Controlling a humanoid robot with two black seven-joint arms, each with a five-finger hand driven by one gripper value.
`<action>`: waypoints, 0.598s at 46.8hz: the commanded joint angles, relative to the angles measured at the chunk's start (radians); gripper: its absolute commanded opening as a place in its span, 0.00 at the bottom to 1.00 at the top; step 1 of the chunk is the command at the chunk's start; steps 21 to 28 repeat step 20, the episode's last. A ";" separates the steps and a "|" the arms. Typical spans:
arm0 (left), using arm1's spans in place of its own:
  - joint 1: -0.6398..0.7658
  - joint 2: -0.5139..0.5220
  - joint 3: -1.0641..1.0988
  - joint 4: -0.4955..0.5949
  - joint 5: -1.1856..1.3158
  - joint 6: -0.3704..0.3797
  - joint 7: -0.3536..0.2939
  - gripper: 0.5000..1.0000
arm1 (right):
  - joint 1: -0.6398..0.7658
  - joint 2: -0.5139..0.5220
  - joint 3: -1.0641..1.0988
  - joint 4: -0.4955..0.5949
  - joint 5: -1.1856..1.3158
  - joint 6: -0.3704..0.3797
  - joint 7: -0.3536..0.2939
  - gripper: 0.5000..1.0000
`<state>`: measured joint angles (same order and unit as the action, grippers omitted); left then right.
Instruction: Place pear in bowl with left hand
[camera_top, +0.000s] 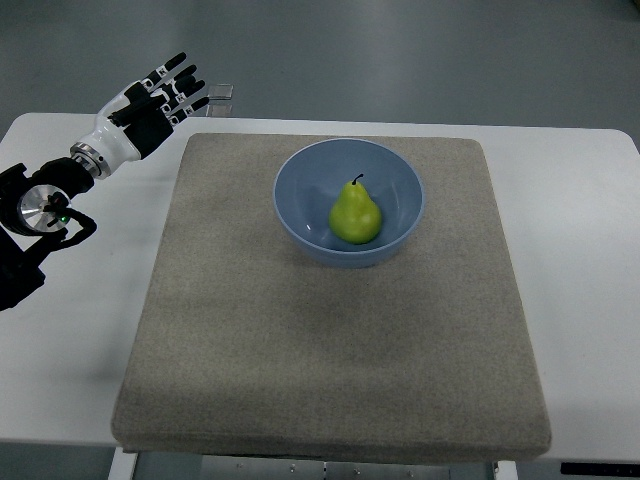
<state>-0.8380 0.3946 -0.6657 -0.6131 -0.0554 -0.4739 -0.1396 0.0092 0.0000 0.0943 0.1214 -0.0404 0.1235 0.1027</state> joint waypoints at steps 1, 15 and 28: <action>0.000 0.004 0.000 0.004 0.000 0.000 0.001 0.99 | 0.000 0.000 -0.001 0.001 -0.003 -0.001 0.000 0.85; 0.000 0.012 0.001 0.004 0.003 -0.002 0.002 0.99 | -0.001 0.000 -0.001 0.001 -0.004 -0.002 -0.001 0.85; 0.000 0.013 0.001 0.004 0.002 -0.002 0.002 0.99 | -0.008 0.000 -0.001 0.001 -0.004 -0.001 -0.001 0.85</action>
